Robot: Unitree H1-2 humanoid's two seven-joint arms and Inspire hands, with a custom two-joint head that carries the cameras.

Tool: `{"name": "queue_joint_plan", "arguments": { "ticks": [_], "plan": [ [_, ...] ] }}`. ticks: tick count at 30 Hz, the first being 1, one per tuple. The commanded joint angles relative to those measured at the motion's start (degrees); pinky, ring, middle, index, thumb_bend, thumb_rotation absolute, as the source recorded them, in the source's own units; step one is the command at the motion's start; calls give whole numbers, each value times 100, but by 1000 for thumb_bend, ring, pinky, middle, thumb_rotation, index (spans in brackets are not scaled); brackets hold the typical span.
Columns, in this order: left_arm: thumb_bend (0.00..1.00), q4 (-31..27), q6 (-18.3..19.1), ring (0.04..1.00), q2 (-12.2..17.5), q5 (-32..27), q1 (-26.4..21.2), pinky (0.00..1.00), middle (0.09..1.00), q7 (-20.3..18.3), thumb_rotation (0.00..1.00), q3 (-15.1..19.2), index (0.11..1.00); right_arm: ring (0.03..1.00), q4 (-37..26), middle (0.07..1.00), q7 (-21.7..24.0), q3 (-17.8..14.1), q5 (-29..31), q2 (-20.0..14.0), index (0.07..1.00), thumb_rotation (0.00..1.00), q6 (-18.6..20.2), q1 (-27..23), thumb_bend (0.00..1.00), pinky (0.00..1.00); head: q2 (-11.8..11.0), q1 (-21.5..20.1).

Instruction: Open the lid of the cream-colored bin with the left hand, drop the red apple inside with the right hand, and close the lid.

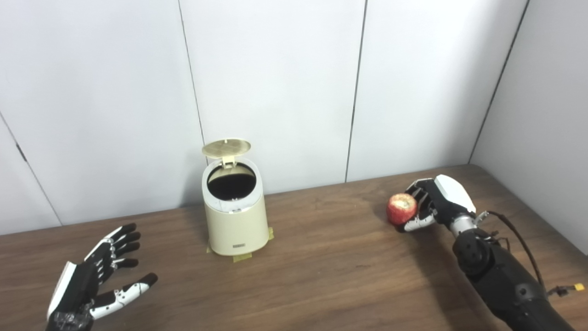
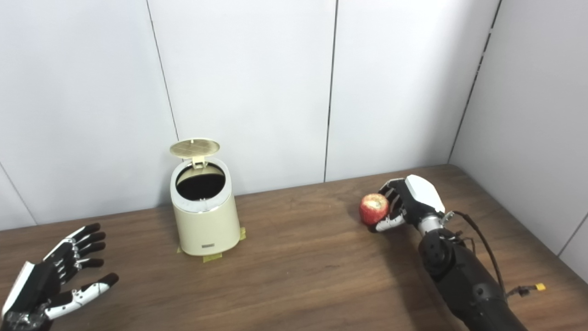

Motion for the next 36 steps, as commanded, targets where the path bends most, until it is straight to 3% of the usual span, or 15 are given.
{"name": "queue_joint_plan", "arguments": {
  "ticks": [1, 9, 12, 17, 21, 24, 29, 33, 36],
  "plan": [
    [627, -61, -289, 811, 63, 36, -214, 697, 836, 38, 30, 16, 881, 419, -56, 448, -168, -52, -11, -48, 525, 0, -165, -159, 524, 393, 0, 4],
    [629, -3, -400, 808, 70, -27, -228, 692, 834, -1, 35, 13, 877, 402, -114, 441, -303, -81, 13, 31, 529, 0, -166, -109, 523, 370, 12, 73],
    [620, -14, -408, 810, 78, -22, -220, 695, 835, -10, 17, 8, 875, 396, -244, 433, -305, -374, 417, 176, 527, 0, -217, -108, 523, 358, 26, 118],
    [618, 141, -557, 814, 81, -72, -239, 730, 842, -29, 0, 15, 877, 403, -1019, 422, -79, -1158, 1419, 616, 511, 0, 50, -150, 526, 359, 21, 152],
    [627, 241, -610, 817, 82, -57, -265, 749, 842, -27, 0, 4, 876, 442, -1610, 447, 154, -1404, 1826, 799, 517, 0, 211, -222, 523, 421, 8, 211],
    [627, 272, -588, 822, 84, -28, -274, 751, 848, -34, 0, -19, 880, 434, -1920, 451, 300, -1382, 1910, 854, 513, 0, 294, -282, 524, 413, -13, 251],
    [638, 275, -577, 827, 44, -36, -261, 753, 849, -25, 7, -44, 877, 415, -2437, 443, 453, -1280, 1859, 992, 513, 0, 878, -413, 524, 386, -46, 408],
    [649, 268, -580, 830, 18, 64, -238, 759, 850, 26, 52, -85, 877, 361, -2616, 427, 588, -1097, 1746, 1045, 522, 0, 983, -544, 522, 322, -69, 577],
    [663, 271, -568, 828, -11, 132, -231, 770, 847, 64, 91, -110, 876, 384, -2727, 428, 709, -968, 1746, 1091, 526, 0, 1003, -646, 522, 355, -90, 727]
  ]
}}
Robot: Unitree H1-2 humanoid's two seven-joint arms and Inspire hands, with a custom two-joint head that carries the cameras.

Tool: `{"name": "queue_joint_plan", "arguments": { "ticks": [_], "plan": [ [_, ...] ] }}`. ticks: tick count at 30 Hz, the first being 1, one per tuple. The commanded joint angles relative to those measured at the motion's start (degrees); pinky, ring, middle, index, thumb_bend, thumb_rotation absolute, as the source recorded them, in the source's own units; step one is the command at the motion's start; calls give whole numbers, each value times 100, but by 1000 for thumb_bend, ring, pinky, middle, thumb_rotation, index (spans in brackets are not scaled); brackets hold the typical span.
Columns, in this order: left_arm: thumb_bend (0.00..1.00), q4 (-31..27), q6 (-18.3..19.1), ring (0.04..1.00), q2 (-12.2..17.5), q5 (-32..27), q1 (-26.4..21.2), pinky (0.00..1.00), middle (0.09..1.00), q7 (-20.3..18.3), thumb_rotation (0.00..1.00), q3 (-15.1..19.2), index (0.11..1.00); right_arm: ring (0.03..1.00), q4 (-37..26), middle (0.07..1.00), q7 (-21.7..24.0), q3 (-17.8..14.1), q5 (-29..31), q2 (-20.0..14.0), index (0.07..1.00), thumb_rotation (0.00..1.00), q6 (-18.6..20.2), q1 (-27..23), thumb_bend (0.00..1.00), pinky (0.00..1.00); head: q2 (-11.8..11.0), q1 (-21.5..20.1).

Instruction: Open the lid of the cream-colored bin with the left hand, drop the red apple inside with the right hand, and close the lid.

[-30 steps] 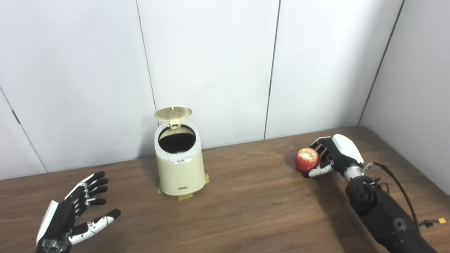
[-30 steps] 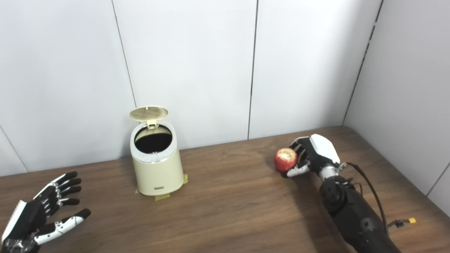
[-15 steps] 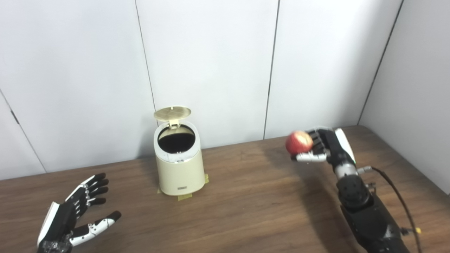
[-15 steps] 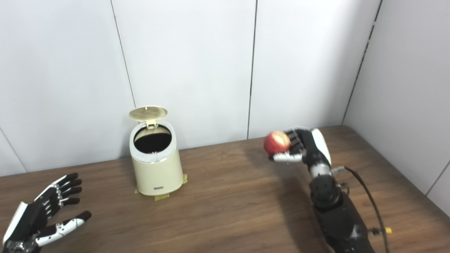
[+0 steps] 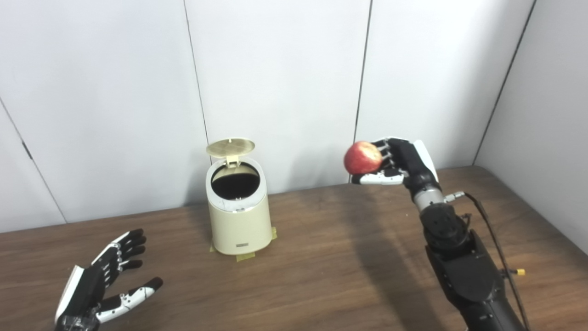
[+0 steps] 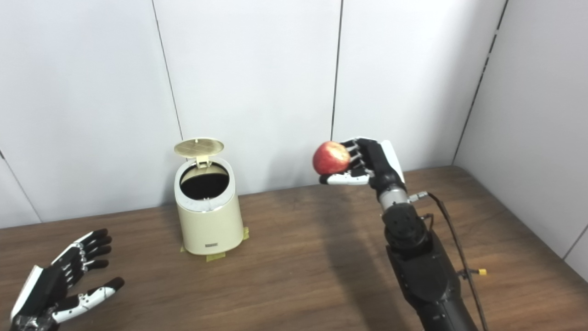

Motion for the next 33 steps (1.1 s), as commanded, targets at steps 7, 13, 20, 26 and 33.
{"name": "queue_joint_plan", "arguments": {
  "ticks": [7, 13, 20, 26, 33],
  "plan": [
    [675, 8, -354, 824, -65, 165, -231, 743, 842, 102, 110, -43, 871, 404, -133, 439, 153, 388, -313, 131, 520, 4, -49, -752, 525, 376, -66, 459],
    [684, -33, -308, 820, -200, 253, -208, 727, 841, 181, 132, -81, 872, 372, -156, 432, 263, 709, -391, 508, 521, 2, -147, -961, 523, 328, -86, 706],
    [688, -100, -242, 819, -325, 306, -198, 724, 840, 195, 151, -91, 877, 387, -9, 428, 300, 964, -630, 797, 508, 5, 91, -1238, 526, 338, -86, 947],
    [689, -150, -168, 813, -407, 414, -209, 723, 840, 255, 155, -115, 874, 427, 262, 461, 316, 1059, -639, 975, 490, 2, -22, -1428, 529, 386, -105, 1117],
    [700, -165, -143, 821, -488, 455, -222, 734, 842, 303, 172, -129, 873, 411, 399, 445, 350, 1105, -594, 1117, 499, 2, -10, -1602, 527, 359, -99, 1236]
  ]
}}
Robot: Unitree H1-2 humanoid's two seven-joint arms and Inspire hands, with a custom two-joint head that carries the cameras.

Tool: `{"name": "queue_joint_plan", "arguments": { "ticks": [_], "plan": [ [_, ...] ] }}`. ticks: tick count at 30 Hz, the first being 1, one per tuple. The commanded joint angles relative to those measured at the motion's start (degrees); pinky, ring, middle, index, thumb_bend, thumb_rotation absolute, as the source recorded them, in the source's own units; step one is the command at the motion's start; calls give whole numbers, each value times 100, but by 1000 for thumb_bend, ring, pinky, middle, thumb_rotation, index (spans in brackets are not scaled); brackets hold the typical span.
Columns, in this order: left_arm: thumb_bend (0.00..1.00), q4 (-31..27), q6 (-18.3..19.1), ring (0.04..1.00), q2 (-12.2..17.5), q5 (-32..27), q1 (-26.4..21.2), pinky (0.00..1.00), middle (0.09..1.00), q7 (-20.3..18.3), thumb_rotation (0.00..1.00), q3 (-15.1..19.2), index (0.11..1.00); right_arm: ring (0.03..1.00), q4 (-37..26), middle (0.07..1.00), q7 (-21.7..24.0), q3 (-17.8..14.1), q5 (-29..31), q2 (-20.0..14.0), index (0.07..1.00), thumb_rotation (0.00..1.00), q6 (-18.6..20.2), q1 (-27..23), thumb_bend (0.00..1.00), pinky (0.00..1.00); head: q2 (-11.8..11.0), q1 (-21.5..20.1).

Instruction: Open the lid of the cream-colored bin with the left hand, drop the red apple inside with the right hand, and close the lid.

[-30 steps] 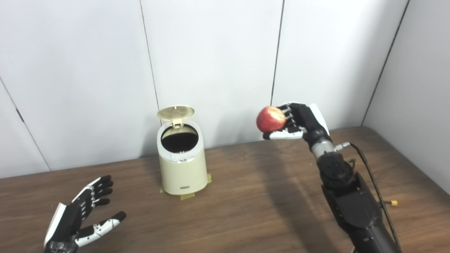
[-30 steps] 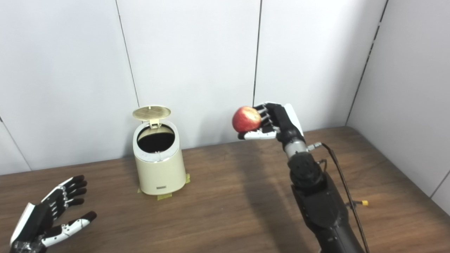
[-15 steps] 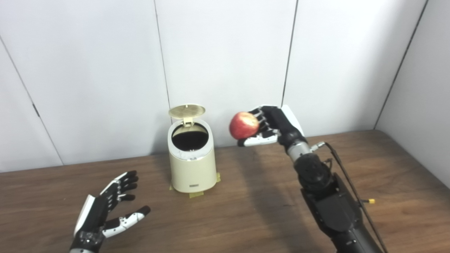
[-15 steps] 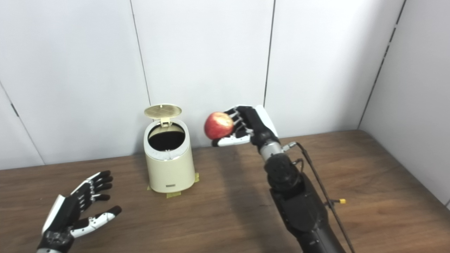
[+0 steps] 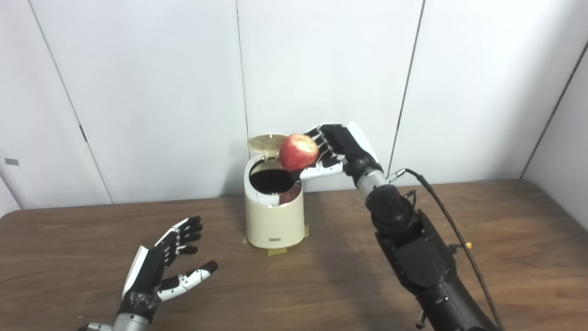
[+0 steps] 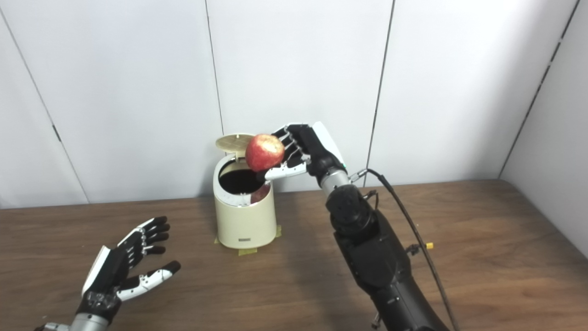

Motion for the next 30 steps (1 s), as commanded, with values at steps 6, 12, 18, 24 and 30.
{"name": "queue_joint_plan", "arguments": {
  "ticks": [6, 12, 18, 24, 30],
  "plan": [
    [698, -223, -76, 819, -40, 34, -227, 725, 839, 102, 167, -22, 871, 453, 53, 488, -54, 56, -214, 77, 474, 3, -20, -640, 528, 465, 14, 70],
    [704, -283, -34, 811, -99, 36, -225, 719, 833, 125, 173, -20, 869, 476, 149, 497, 33, 124, -297, 111, 471, 3, -5, -695, 528, 461, 49, 160],
    [709, -313, 30, 818, -133, -2, -218, 721, 836, 106, 165, -12, 867, 406, 259, 459, 79, 89, -232, 157, 490, 2, -32, -669, 528, 351, 59, 187],
    [708, -374, 80, 817, -139, 13, -206, 721, 837, 103, 164, -13, 868, 397, 336, 445, 64, 69, -213, 179, 498, 1, -91, -648, 527, 338, 92, 199],
    [710, -364, 81, 815, -130, -25, -206, 713, 836, 88, 156, -6, 867, 396, 362, 442, 84, 84, -210, 146, 500, 1, -195, -626, 527, 340, 103, 196]
  ]
}}
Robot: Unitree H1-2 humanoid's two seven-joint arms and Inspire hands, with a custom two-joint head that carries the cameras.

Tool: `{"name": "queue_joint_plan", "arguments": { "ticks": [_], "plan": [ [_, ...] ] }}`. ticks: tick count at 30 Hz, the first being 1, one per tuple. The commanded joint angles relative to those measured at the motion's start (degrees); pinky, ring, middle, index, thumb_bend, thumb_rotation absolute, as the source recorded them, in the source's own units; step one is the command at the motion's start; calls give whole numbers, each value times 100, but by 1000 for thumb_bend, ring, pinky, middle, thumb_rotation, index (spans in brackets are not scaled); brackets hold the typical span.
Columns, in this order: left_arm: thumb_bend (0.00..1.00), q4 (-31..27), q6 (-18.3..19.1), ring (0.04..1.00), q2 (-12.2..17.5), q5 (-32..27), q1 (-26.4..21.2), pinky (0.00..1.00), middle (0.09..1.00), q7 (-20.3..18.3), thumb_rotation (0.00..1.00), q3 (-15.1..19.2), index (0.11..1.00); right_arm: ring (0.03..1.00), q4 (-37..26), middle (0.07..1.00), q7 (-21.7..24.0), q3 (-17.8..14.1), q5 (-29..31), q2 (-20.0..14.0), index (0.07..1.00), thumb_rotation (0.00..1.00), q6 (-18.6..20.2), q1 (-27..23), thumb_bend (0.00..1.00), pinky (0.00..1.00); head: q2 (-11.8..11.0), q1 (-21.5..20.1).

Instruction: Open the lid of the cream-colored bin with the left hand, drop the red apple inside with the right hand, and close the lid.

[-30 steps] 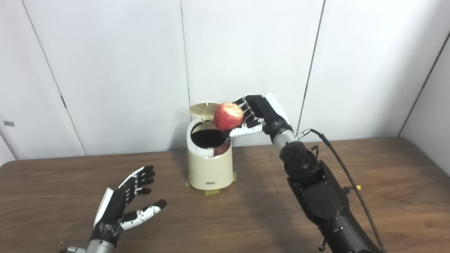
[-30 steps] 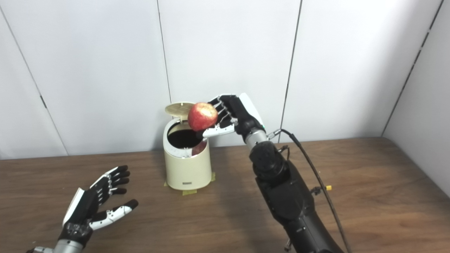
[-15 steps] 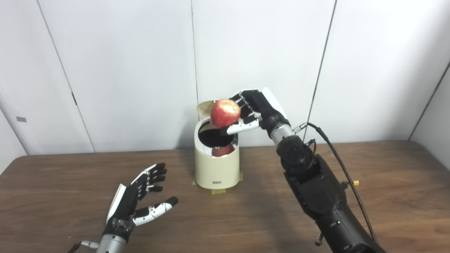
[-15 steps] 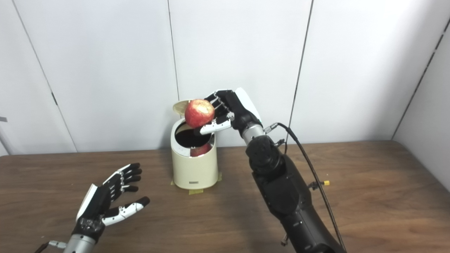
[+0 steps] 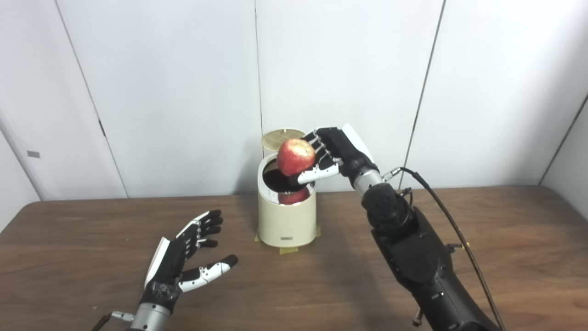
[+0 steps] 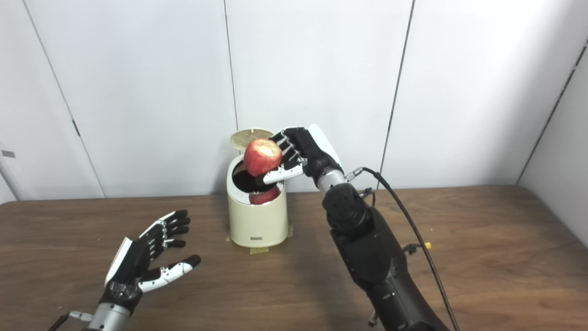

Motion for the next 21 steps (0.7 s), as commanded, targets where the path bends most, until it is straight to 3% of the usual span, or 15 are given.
{"name": "queue_joint_plan", "arguments": {
  "ticks": [1, 19, 21],
  "plan": [
    [710, -179, -53, 815, 40, -62, -206, 713, 836, 51, 157, 20, 866, 396, -135, 441, -17, -36, 0, -47, 500, 1, -199, -308, 527, 341, 8, -6],
    [719, -210, -61, 816, 62, -88, -186, 720, 833, 36, 163, 28, 864, 402, -211, 431, 141, -132, 172, -60, 522, 1, -304, -242, 524, 369, 50, -18],
    [717, -224, -35, 821, 65, -121, -179, 724, 836, 18, 162, 33, 866, 448, -189, 439, 117, -97, 136, -75, 534, 4, -387, -228, 523, 388, 55, -18]
  ]
}}
